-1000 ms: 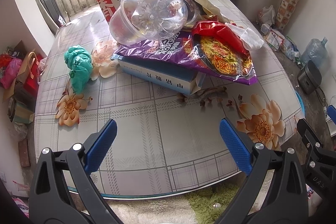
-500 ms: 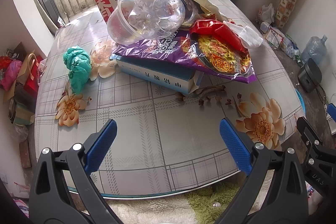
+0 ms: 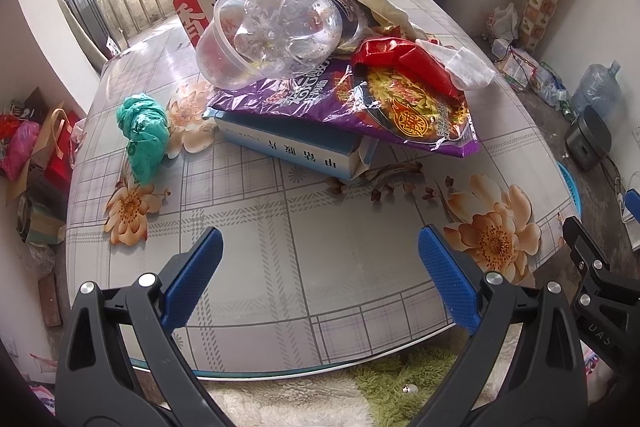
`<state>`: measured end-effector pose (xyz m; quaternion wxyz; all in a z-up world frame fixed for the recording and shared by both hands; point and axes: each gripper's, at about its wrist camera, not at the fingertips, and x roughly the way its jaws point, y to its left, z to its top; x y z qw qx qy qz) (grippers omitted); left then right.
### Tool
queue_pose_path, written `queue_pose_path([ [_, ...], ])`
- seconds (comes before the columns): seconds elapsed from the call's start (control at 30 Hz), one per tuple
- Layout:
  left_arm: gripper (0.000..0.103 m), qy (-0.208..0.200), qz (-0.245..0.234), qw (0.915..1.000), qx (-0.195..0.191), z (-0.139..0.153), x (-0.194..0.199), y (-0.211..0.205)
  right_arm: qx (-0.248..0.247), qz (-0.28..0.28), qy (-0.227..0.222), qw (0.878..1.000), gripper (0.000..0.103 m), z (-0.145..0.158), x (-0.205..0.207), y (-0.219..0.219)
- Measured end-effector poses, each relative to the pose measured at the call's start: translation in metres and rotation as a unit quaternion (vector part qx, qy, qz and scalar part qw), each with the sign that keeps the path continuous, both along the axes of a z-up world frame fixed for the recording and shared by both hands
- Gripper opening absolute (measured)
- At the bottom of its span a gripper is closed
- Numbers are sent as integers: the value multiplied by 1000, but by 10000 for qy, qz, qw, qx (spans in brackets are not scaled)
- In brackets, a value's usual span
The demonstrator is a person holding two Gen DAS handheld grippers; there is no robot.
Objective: Collect trash
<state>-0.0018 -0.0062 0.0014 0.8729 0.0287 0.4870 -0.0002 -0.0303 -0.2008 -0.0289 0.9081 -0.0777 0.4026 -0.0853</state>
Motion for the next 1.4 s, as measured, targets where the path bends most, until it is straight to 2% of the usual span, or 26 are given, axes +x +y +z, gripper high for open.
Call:
queue_pose_path([
  [0.37,94,-37,-64,9999,-92,2,3,1,-70,-89,-118,9999,97,2,4,-4],
  [0.43,94,-190,-152,9997,-100,7,4,3,-47,-39,-218,9997,97,7,6,-3],
  [0.63,94,-1017,-492,9934,-180,33,8,9,83,108,-704,9974,97,29,14,-3],
  [0.83,94,-1575,-925,9820,-484,51,13,12,851,179,-952,9916,97,43,26,-15],
  [0.97,94,-1751,-1112,9758,-699,57,21,11,1575,234,-833,9837,97,41,37,-27],
  [1.1,92,-1898,-1299,9707,-699,61,30,2,2270,193,-643,9716,97,30,53,-43],
  [1.17,87,-1854,-1388,9700,-742,61,38,-2,2641,173,-558,9627,96,23,62,-49],
  [1.4,71,-1336,-1435,9776,-772,48,78,-15,3602,119,-242,9325,91,1,97,-64],
])
